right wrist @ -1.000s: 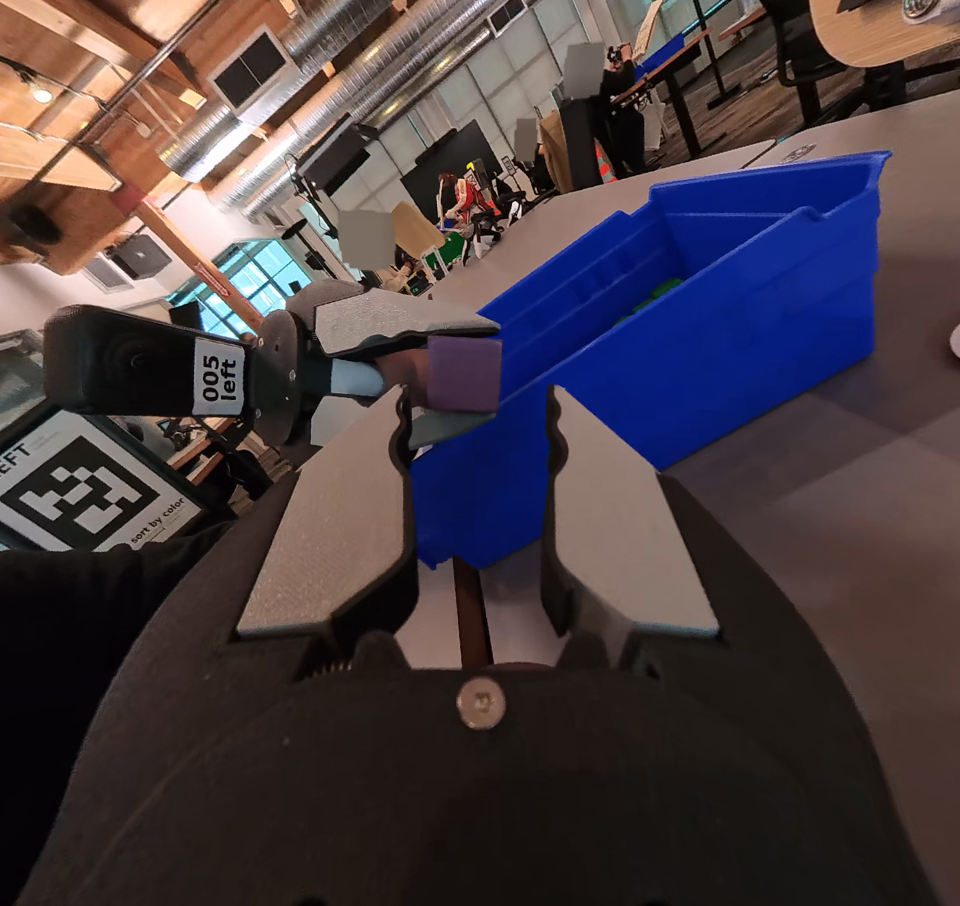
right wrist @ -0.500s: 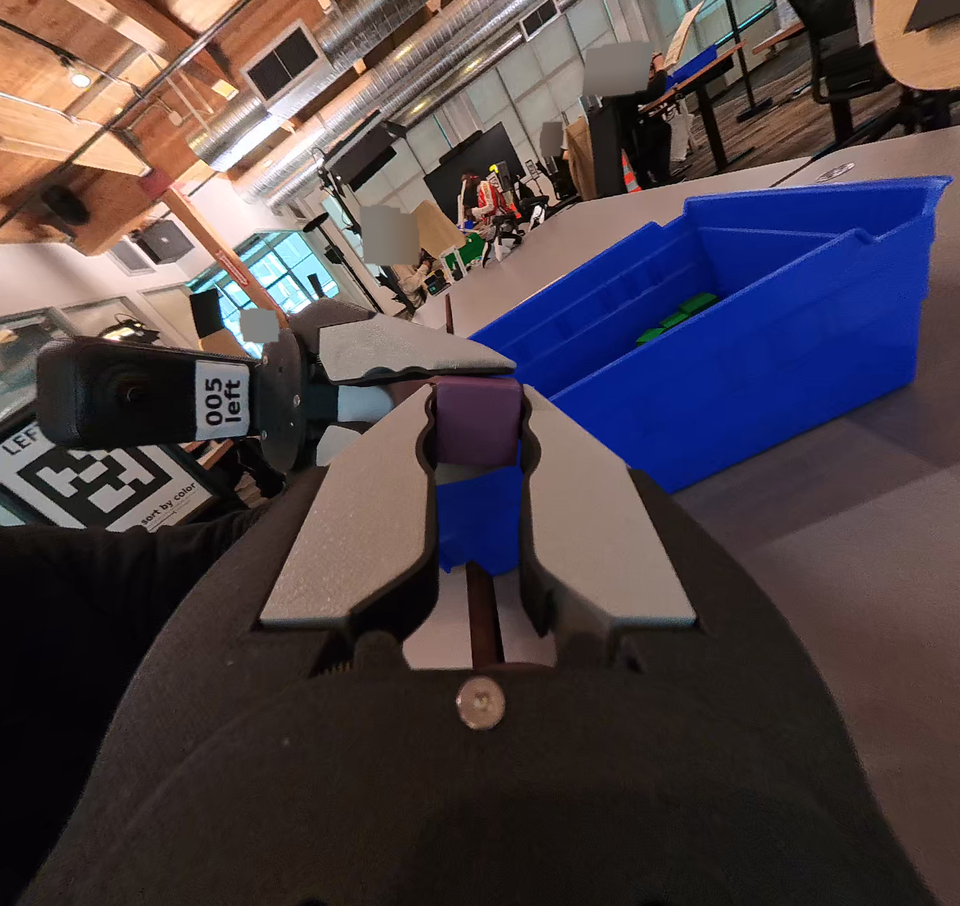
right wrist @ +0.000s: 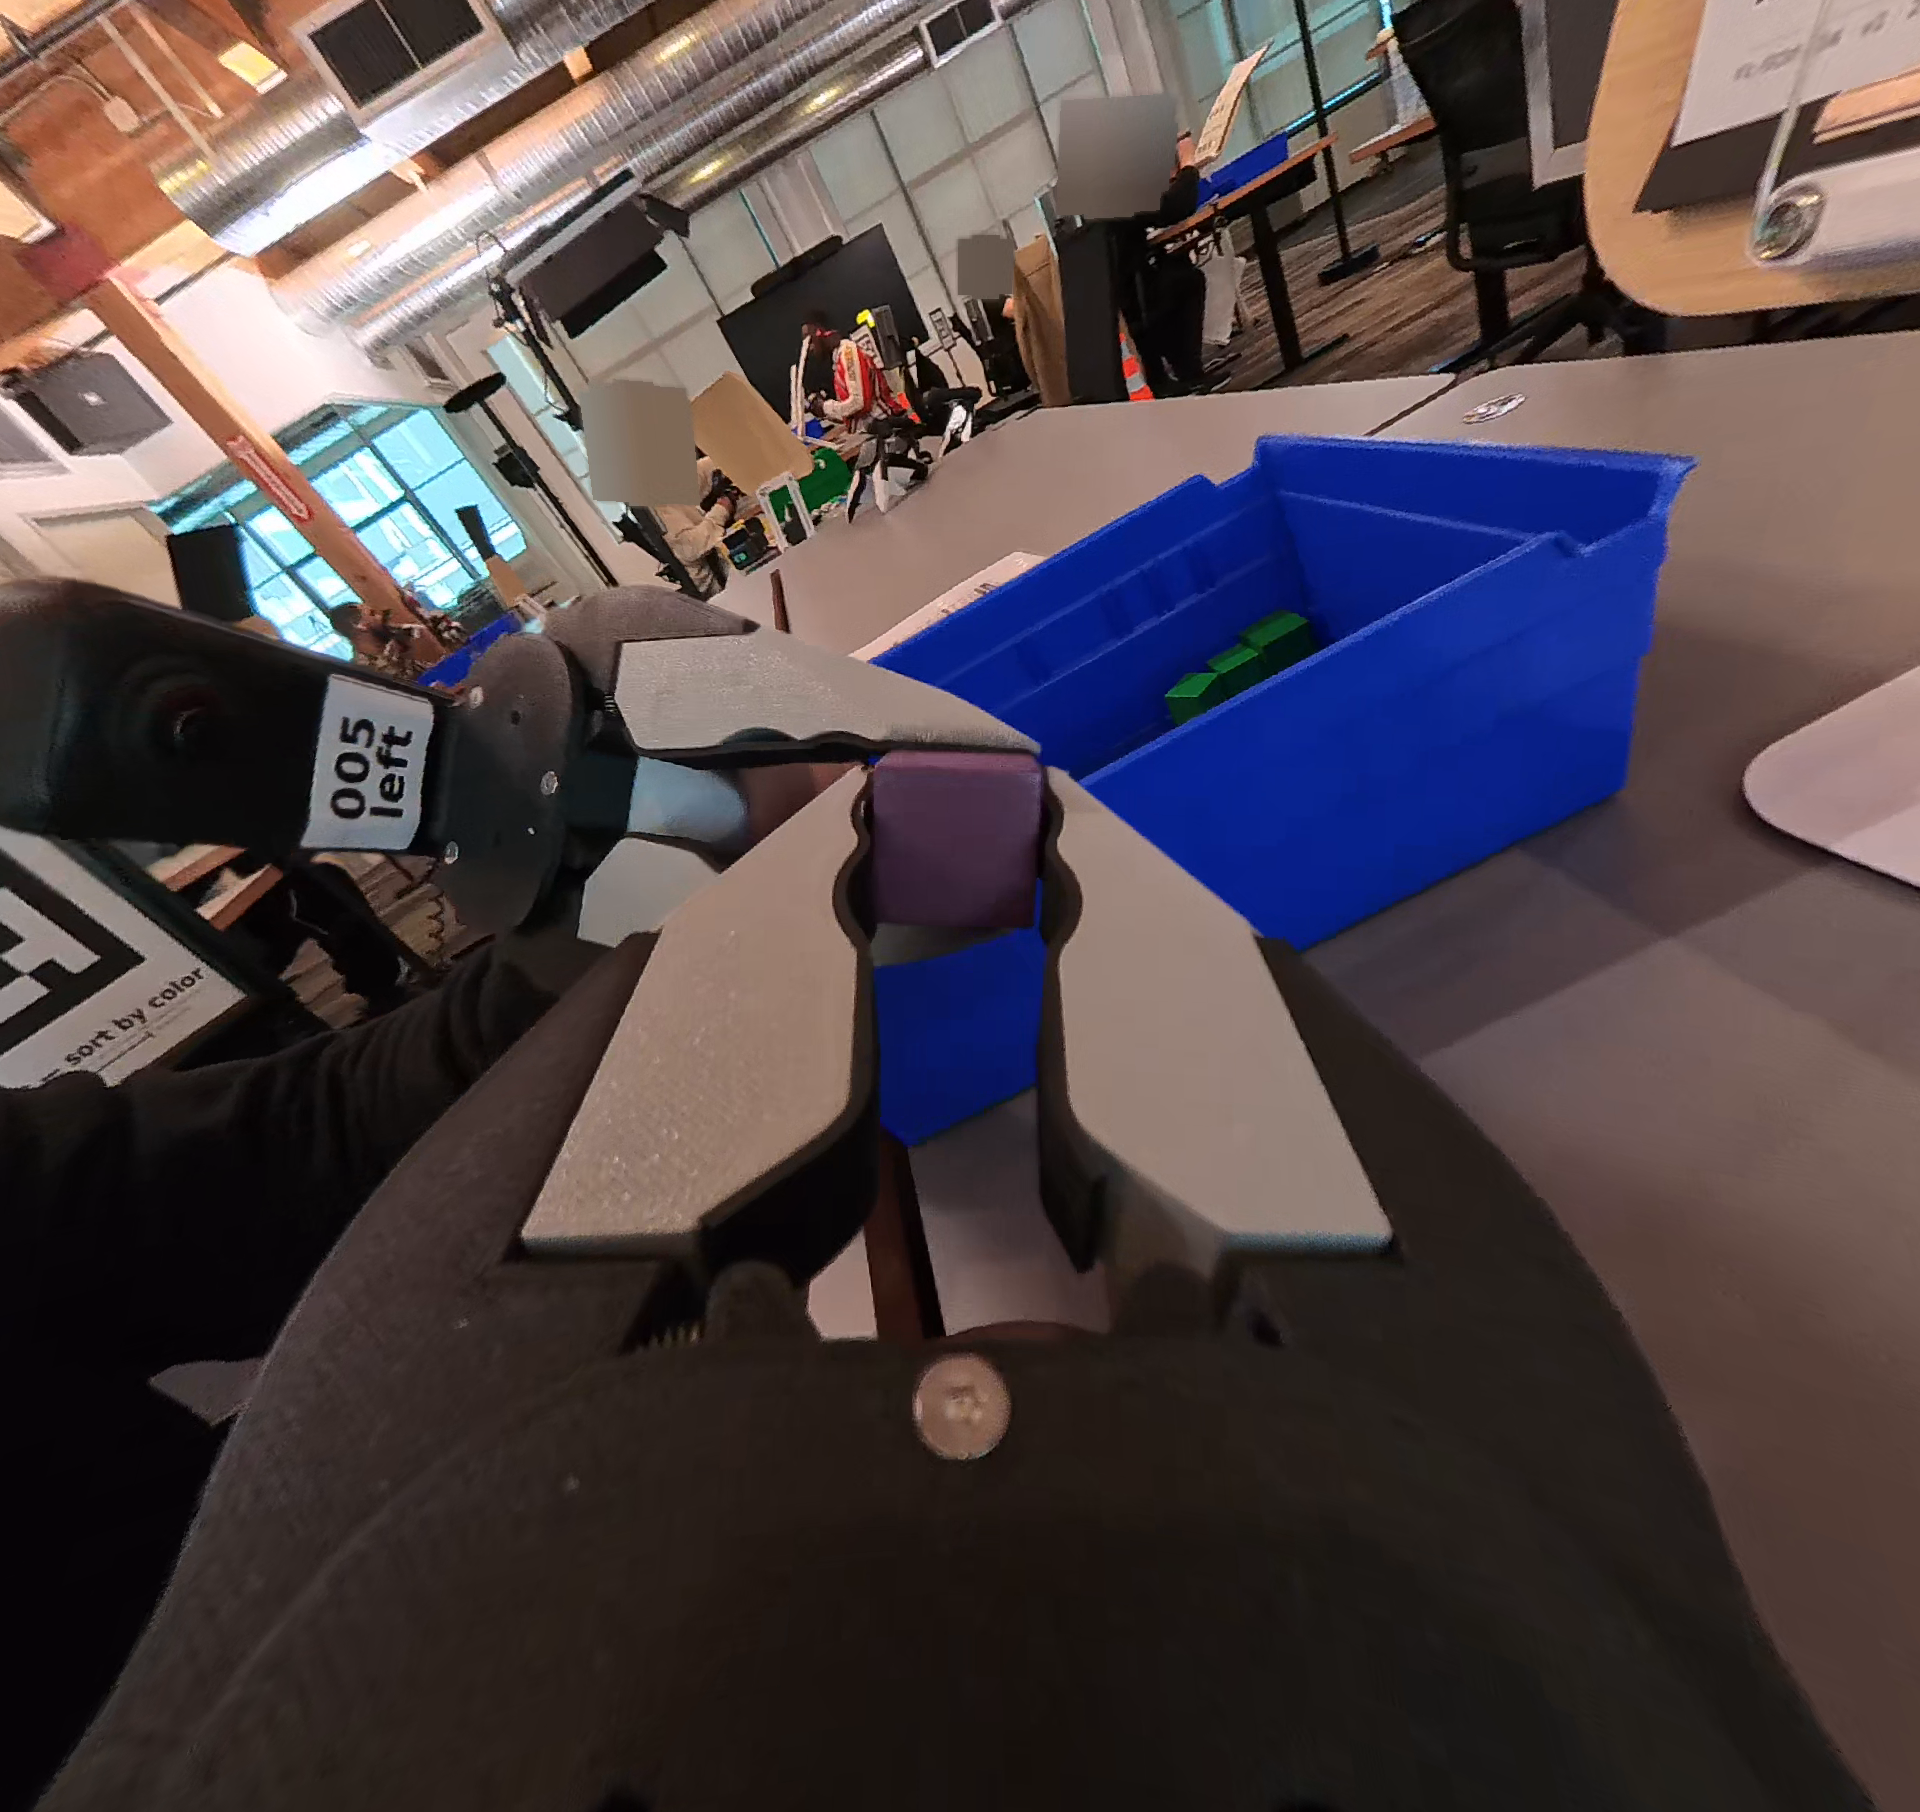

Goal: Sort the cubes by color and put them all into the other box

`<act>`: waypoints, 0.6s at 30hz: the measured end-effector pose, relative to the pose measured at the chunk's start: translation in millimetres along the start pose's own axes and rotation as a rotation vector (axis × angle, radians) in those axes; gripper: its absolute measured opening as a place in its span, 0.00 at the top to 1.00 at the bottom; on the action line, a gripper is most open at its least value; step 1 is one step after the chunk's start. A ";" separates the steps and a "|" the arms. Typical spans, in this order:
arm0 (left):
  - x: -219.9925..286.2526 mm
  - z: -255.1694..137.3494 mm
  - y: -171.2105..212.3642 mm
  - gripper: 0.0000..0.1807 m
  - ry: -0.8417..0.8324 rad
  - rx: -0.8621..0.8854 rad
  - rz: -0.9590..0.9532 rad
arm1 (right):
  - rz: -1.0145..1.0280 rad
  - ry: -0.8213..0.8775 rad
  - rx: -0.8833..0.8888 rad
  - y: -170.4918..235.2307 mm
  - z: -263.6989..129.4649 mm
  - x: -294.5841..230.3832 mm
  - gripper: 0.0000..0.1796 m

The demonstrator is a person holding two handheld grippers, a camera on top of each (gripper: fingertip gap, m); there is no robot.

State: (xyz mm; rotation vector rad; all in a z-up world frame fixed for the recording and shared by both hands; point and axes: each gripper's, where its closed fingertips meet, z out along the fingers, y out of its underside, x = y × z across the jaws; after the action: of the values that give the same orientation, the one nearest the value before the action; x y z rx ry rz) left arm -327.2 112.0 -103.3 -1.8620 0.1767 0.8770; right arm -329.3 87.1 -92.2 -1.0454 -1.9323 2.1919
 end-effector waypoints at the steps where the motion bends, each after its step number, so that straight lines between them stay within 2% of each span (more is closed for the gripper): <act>1: -1.6 -0.1 0.4 0.86 0.004 0.002 -0.029 | 0.003 0.005 0.010 -2.6 -1.9 0.8 0.86; 8: -28.5 -6.5 6.0 0.82 -0.033 0.026 -0.236 | -0.057 0.155 0.078 -20.3 -19.1 20.8 0.86; 14: -65.3 -12.7 37.2 0.80 -0.129 -0.014 -0.481 | -0.395 0.715 0.000 -35.0 -55.8 68.0 0.86; 18: -72.9 -11.9 53.1 0.80 -0.152 -0.036 -0.558 | -0.483 0.820 0.010 -45.2 -65.0 65.5 0.86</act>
State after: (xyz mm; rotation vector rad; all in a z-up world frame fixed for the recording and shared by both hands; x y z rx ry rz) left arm -400.0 58.4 -93.3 -1.7366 -0.4374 0.6252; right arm -365.2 182.8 -81.3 -1.0813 -1.5497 1.2321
